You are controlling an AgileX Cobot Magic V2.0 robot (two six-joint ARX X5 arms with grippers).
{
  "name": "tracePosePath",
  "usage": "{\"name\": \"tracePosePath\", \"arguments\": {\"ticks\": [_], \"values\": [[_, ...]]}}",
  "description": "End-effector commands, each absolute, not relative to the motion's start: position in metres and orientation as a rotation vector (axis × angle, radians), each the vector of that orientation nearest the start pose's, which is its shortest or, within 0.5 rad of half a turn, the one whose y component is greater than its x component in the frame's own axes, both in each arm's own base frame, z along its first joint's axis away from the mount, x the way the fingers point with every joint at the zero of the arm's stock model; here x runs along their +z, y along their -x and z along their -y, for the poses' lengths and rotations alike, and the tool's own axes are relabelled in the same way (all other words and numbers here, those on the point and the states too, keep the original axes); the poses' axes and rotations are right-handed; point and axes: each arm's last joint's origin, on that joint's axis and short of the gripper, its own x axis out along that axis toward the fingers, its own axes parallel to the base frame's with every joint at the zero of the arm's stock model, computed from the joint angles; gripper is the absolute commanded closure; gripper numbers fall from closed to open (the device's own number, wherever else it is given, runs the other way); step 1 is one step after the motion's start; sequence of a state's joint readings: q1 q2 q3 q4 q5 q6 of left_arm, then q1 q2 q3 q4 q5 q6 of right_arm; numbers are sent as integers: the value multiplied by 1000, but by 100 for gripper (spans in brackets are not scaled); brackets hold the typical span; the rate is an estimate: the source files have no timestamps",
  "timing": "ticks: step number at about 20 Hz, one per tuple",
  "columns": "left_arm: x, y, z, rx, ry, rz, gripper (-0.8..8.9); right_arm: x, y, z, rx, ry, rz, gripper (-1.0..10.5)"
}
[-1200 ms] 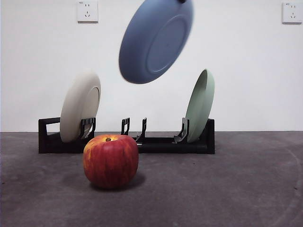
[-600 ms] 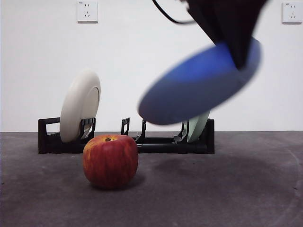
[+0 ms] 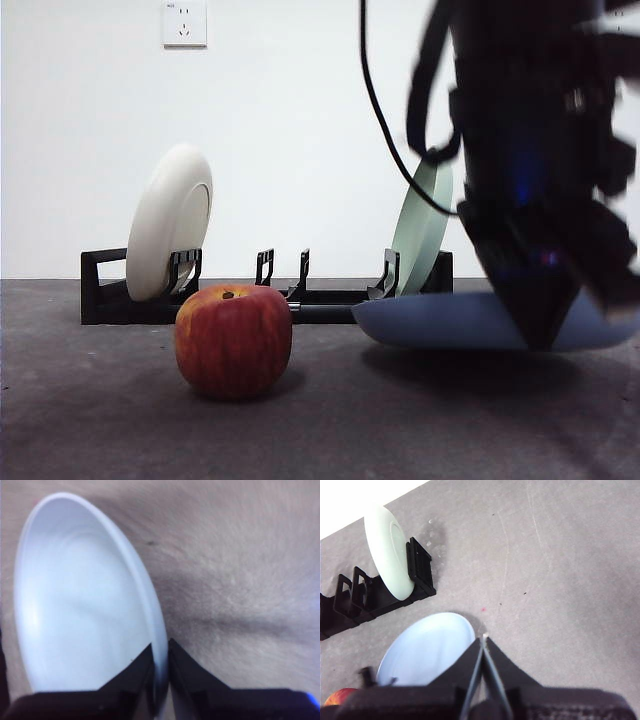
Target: Take the blue plate from the plate rack,put the plate on the table,take the apple from the table,put the apple in the plate
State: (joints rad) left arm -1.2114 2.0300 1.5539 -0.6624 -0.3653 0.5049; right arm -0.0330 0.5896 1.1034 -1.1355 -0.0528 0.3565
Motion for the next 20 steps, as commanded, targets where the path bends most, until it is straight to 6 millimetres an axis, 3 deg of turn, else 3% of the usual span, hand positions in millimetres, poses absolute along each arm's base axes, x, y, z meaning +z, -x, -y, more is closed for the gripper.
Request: {"name": "tracePosePath", "arguments": {"ticks": [1, 5, 14, 17, 20], "values": [[172, -161, 395, -998, -1333, -660, 820, 369, -62, 0, -92, -382, -603, 946], [155, -160, 397, -1039, -1303, -730, 819, 369, -62, 1, -92, -382, -603, 946], [156, -161, 401, -1025, -1152, -767, 799, 367, -60, 0, -93, -384, -624, 946], [156, -162, 399, -994, -1145, -782, 617, 367, -60, 0, -87, -386, -630, 945], [157, -163, 397, -945, -1178, -779, 588, 367, -60, 0, -79, -389, -631, 942]]}}
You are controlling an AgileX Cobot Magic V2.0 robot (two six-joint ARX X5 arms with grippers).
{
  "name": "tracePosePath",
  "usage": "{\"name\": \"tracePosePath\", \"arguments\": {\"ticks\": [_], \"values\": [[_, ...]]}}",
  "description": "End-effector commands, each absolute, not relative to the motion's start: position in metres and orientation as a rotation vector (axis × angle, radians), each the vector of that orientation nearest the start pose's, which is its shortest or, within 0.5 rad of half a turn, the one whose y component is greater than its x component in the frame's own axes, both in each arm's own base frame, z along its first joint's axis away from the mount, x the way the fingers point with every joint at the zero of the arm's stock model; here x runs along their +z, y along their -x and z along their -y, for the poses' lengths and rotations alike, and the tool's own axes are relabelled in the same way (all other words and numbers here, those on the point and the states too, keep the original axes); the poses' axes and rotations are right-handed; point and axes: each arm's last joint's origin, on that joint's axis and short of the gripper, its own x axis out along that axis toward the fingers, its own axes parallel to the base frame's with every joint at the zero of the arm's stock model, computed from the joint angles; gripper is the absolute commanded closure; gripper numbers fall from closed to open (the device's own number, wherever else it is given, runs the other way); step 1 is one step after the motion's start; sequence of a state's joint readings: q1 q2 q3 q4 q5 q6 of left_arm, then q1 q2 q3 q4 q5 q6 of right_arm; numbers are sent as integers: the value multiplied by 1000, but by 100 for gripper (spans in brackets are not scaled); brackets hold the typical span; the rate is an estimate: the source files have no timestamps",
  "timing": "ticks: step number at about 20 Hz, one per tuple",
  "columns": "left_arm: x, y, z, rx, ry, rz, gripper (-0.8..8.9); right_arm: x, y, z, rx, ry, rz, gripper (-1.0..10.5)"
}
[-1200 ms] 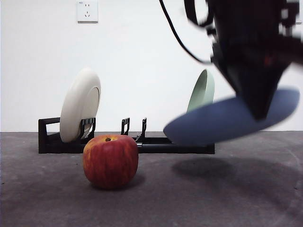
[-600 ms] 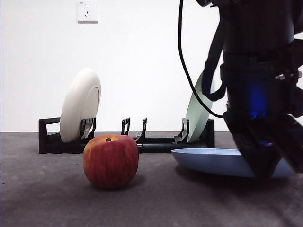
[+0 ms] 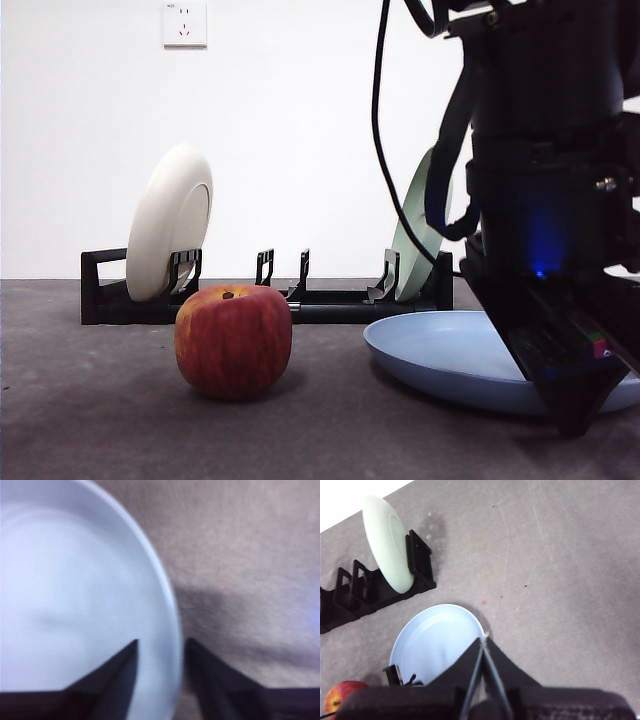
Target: Take the blue plate from the plate rack,put the plate on the table,take the apple from the table,put the apple in the plate
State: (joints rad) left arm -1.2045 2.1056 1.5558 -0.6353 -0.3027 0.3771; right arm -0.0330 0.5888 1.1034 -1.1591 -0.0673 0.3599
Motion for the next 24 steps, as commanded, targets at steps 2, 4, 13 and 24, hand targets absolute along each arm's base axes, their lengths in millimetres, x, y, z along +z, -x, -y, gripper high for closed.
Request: {"name": "tracePosePath", "arguments": {"ticks": [2, 4, 13, 24], "values": [[163, -164, 397, -911, -1201, -778, 588, 367, -60, 0, -80, -388, -633, 936], [174, -166, 398, -861, -1200, -774, 588, 366, -60, 0, -80, -388, -635, 936], [305, -146, 369, -953, -830, -903, 593, 366, -60, 0, -79, -385, -636, 936], [470, -78, 203, -1140, -410, -642, 822, 369, -79, -14, 541, -323, -672, 946]]}}
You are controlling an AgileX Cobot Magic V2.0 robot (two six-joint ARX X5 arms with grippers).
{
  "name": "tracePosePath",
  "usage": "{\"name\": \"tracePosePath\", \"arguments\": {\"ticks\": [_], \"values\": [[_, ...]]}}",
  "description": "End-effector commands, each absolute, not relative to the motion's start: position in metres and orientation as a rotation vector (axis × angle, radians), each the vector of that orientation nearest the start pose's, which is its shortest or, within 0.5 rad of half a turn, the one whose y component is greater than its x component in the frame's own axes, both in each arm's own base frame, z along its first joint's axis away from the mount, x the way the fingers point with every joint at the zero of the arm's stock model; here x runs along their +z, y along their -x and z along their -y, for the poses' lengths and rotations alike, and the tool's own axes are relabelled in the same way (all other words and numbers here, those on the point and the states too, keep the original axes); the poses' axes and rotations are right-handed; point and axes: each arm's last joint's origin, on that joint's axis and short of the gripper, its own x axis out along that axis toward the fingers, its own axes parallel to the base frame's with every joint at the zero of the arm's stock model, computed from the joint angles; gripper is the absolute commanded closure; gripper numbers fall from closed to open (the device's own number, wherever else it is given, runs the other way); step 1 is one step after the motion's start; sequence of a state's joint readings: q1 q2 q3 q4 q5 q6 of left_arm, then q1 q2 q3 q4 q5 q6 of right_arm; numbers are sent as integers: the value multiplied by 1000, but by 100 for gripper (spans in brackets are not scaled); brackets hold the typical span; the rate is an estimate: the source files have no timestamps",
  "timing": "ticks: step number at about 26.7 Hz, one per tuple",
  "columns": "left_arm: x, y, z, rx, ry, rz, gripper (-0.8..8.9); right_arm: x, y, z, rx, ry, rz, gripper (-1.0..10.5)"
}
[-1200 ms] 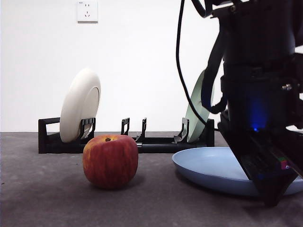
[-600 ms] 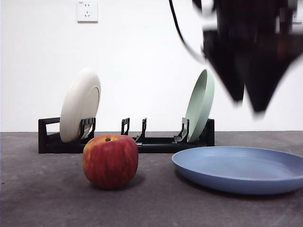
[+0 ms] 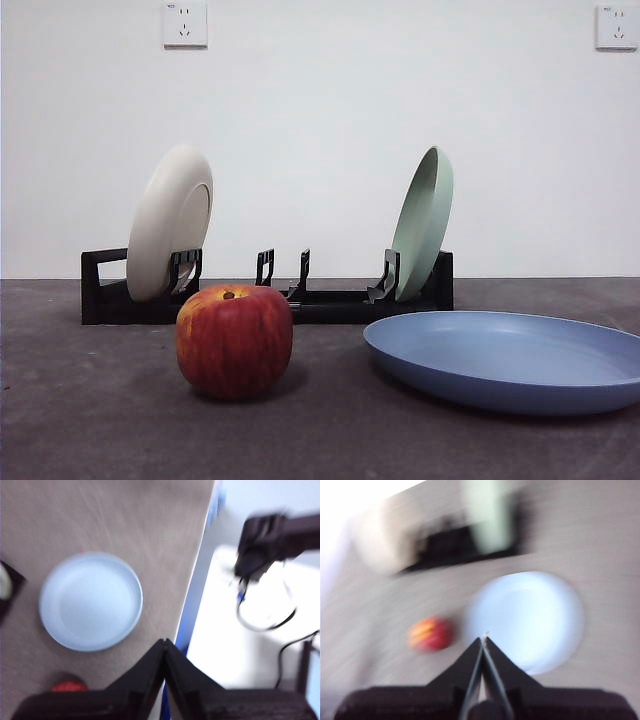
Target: Take the blue plate from the plate rack,put the plate on the table,take the apple from the table,put the apple in the plate
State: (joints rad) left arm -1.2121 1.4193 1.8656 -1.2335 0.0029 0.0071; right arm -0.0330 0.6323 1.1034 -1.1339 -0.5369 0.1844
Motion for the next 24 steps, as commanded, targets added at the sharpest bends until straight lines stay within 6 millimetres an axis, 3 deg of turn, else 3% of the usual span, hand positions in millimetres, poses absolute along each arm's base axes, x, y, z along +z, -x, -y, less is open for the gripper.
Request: {"name": "tracePosePath", "arguments": {"ticks": [1, 5, 7, 12, 17, 21, 24], "values": [[483, -70, 177, -1132, -359, -591, 822, 369, -86, -15, 560, -334, -681, 948], [505, -43, 90, -922, -182, -488, 822, 362, -115, -19, 623, -396, -784, 944], [510, -31, 57, -873, -90, -425, 822, 359, -132, -27, 680, -374, -809, 935], [513, -14, 15, -874, 41, -366, 822, 357, -156, -56, 747, -319, -831, 876], [511, -7, -4, -864, 119, -354, 822, 348, -178, -103, 833, -225, -868, 847], [502, -9, 2, -857, 88, -386, 822, 338, -190, -149, 853, -106, -915, 627], [485, -15, 16, -843, 33, -449, 822, 332, -197, -183, 849, -7, -970, 378]]}}
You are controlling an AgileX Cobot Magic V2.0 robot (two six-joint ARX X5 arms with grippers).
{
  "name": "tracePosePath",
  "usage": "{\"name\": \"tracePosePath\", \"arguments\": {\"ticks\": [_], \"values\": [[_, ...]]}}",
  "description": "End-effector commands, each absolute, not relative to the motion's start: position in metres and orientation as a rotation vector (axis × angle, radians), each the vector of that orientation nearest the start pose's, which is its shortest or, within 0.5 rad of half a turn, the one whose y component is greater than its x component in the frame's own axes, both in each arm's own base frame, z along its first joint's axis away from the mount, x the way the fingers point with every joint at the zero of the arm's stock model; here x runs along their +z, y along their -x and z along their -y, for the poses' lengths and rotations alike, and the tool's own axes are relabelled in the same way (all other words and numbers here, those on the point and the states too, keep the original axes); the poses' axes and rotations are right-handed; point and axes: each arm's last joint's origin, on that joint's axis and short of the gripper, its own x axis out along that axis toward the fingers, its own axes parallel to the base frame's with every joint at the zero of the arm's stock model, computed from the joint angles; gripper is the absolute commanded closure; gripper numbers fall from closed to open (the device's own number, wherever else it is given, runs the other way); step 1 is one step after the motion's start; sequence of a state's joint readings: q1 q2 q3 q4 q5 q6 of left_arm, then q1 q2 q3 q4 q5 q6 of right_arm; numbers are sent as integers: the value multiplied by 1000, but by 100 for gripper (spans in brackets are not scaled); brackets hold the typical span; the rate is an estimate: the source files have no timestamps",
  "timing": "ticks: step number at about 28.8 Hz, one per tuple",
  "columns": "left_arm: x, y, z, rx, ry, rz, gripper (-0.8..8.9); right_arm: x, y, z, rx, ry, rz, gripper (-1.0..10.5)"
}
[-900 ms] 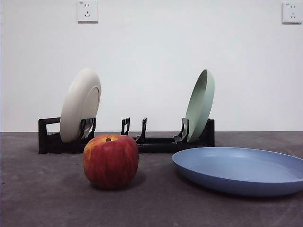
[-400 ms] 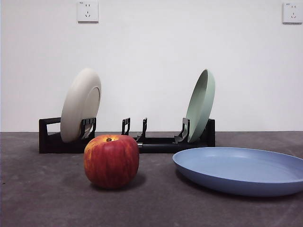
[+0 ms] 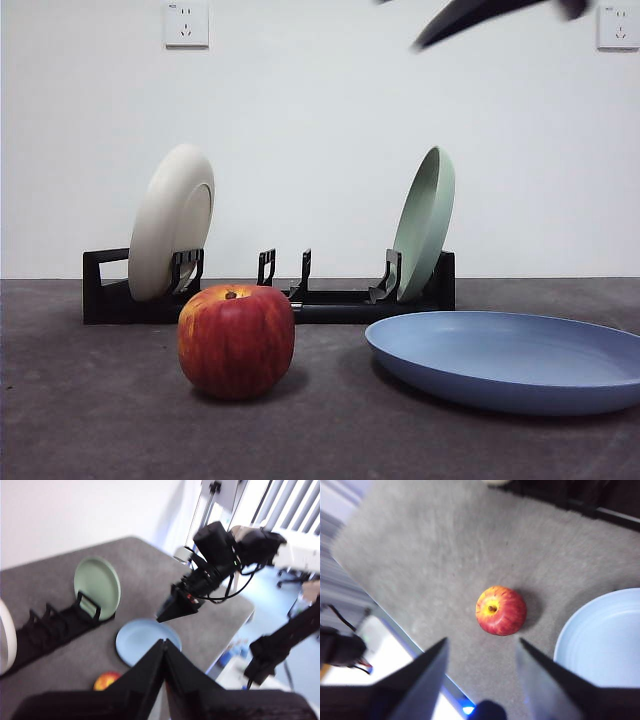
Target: Take the blue plate from the plate rack,put the plate on the table,take the apple from the table,put the apple in the plate
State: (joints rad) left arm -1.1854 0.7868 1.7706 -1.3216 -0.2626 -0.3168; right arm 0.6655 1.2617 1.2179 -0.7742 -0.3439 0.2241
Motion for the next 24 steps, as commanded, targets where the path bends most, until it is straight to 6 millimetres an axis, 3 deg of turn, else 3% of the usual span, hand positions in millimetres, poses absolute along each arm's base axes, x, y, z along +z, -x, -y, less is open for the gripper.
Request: {"name": "tracePosePath", "arguments": {"ticks": [1, 9, 14, 19, 24], "values": [[478, -17, 22, -837, 11, -476, 822, 330, -200, -193, 856, 25, -985, 324], [420, -30, 51, -727, -103, -656, 822, 309, -220, -252, 801, 271, -1086, 275], [389, -37, 62, -605, -162, -717, 822, 266, -232, -279, 817, 402, -1181, 275], [372, -41, 67, -523, -180, -744, 822, 231, -245, -297, 809, 416, -1218, 276], [370, -41, 67, -518, -182, -745, 822, 201, -253, -310, 797, 415, -1244, 276]]}}
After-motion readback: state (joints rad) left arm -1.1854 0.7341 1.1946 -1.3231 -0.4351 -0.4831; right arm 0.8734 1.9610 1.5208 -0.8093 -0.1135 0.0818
